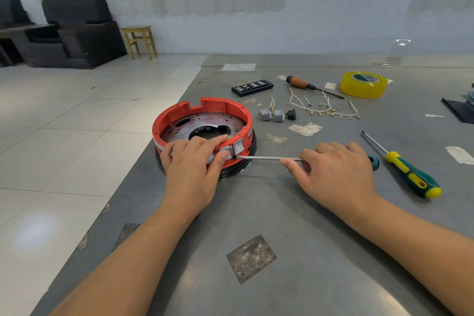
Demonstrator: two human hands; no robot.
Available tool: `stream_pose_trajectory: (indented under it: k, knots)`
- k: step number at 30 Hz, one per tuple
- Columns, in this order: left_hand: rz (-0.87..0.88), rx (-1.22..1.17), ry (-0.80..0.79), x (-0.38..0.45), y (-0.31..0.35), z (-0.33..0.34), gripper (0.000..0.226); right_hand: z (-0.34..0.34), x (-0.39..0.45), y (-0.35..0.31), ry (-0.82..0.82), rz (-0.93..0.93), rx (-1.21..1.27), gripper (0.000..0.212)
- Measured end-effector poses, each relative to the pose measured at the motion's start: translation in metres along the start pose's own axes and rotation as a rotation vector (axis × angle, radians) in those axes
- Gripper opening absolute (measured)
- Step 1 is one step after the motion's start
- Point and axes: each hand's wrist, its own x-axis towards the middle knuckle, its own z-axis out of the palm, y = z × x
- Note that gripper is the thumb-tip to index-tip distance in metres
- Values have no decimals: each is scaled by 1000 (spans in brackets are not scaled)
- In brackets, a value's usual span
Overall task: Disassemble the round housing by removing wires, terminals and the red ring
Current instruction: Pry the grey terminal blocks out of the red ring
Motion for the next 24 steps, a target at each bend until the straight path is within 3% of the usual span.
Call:
stream_pose_trajectory:
  k: [12, 24]
  knots:
    - [50, -15, -15, -1, 2, -2, 43, 12, 2, 1, 22, 8, 83, 63]
    - [90, -77, -76, -4, 0, -9, 41, 32, 20, 15, 48, -102, 194, 60]
